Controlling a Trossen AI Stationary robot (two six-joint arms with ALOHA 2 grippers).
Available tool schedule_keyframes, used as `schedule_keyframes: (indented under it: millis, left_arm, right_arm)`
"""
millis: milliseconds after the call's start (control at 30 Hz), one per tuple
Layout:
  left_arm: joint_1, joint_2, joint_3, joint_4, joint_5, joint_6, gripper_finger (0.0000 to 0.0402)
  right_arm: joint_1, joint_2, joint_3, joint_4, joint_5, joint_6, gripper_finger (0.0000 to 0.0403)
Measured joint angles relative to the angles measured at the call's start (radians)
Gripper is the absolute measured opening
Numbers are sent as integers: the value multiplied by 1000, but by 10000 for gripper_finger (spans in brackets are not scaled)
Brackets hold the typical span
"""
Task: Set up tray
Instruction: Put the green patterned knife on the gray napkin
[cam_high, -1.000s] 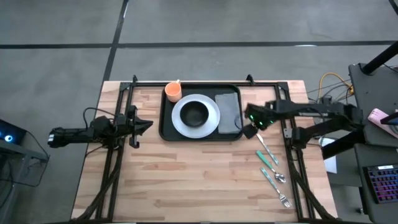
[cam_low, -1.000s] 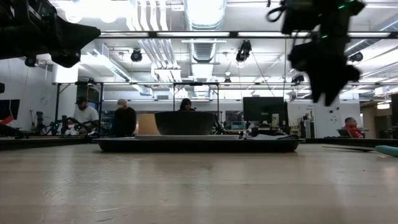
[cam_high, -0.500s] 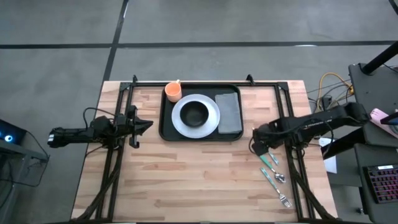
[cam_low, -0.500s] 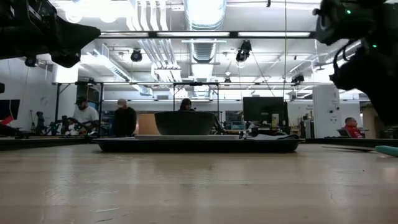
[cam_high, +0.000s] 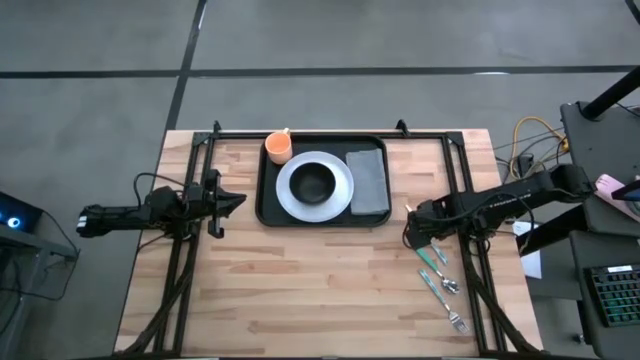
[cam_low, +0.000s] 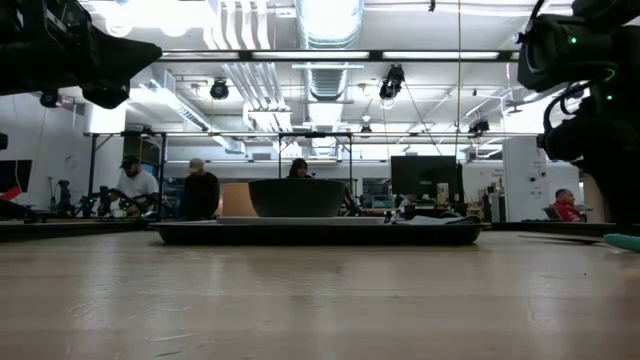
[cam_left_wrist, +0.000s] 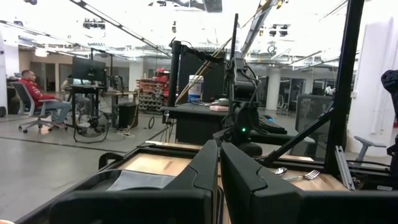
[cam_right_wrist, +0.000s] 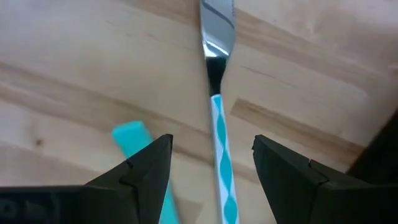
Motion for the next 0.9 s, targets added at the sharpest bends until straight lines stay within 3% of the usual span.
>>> schedule_keyframes:
  millis: [400,767,900]
  left_arm:
    - [0,0,0,0,0,0,1]
    - [0,0,0,0,0,0,1]
    - [0,0,0,0,0,0,1]
  right_arm:
    - [0,-1,-109,101,-6,28,196]
    - [0,-1,-121,140,-14,15,51]
    - [0,-1,-121,132,-14,15,18]
